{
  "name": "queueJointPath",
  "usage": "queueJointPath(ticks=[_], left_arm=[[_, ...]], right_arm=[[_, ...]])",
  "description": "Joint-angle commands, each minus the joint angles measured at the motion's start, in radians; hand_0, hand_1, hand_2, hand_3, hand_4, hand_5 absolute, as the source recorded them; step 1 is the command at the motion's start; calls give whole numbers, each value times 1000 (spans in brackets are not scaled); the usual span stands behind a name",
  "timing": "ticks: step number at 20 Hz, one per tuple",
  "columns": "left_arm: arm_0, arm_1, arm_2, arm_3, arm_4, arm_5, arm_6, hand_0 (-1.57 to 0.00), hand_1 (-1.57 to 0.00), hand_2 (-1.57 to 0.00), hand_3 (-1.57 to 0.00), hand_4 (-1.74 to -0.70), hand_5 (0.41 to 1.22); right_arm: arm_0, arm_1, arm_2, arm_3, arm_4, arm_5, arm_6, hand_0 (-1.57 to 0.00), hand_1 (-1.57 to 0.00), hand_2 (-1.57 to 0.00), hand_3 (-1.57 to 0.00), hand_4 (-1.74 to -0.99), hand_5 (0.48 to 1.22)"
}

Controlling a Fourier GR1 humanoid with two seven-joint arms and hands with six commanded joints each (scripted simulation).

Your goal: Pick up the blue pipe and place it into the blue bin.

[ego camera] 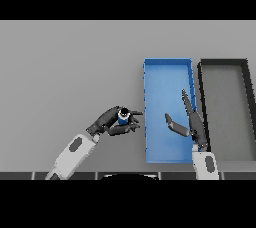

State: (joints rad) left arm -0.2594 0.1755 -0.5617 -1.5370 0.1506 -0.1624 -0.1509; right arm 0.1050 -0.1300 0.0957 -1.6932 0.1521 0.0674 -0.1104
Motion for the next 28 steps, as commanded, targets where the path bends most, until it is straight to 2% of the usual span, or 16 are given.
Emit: queueJointPath(ticks=[1, 5, 10, 15, 17, 18, 21, 22, 24, 27, 28], left_arm=[[-17, 2, 6, -8, 6, 1, 28, -1551, -1553, -1555, -1445, -1723, 1214], [-38, 0, -11, -42, 11, -15, 95, -1563, -1564, -1565, -1443, -1726, 1218], [-39, 1, -13, -56, 20, -28, 113, -1568, -1569, -1569, -1443, -1729, 1219], [-24, 5, -23, -54, -9, -26, 110, -1570, -1570, -1570, -1442, -1730, 1220], [-30, 9, -12, -57, -1, -30, 107, -1570, -1571, -1571, -1438, -1731, 1220], [-33, 10, -8, -60, 2, -30, 110, -1571, -1571, -1571, -1438, -1731, 1221], [-31, 1, -11, -54, -3, -30, 113, -1571, -1571, -1571, -1440, -1731, 1221], [-28, 2, -9, -51, -7, -28, 114, -1571, -1571, -1571, -1440, -1731, 1221], [-29, 5, -8, -47, -8, -40, 106, -1571, -1571, -1571, -1440, -1731, 1221], [-19, 2, -13, -55, -8, -43, 106, -1571, -1571, -1571, -1439, -1731, 1221], [-33, -2, -9, -51, -11, -41, 120, -1571, -1571, -1571, -1439, -1731, 1221]], right_arm=[[3, 0, 2, -6, -1, 4, -2, 1, 1, 1, 1, -1217, 635], [14, -9, -4, -17, -3, 3, -5, 1, 1, 1, 1, -1195, 635], [8, -5, -10, -3, -22, 14, 8, 1, 1, 1, 1, -1174, 629], [17, -8, -18, -14, -52, 28, 18, 1, 1, 1, 1, -1207, 619], [16, 4, -8, -23, -64, 40, 7, 1, 1, 1, 1, -1191, 619], [10, -13, -22, -42, -102, 65, -8, 1, 1, 1, 1, -1195, 610], [-24, -64, -22, -136, -279, 194, 84, 1, 1, 1, 1, -1203, 573], [-47, -104, -27, -160, -326, 233, 121, 1, 1, 1, 1, -1215, 561], [-88, -154, -13, -217, -392, 286, 182, 1, 1, 1, 1, -1250, 532], [-147, -202, 43, -291, -430, 342, 257, 1, 1, 1, 1, -1286, 520], [-196, -211, 54, -286, -453, 359, 286, 1, 1, 1, 1, -1297, 523]])
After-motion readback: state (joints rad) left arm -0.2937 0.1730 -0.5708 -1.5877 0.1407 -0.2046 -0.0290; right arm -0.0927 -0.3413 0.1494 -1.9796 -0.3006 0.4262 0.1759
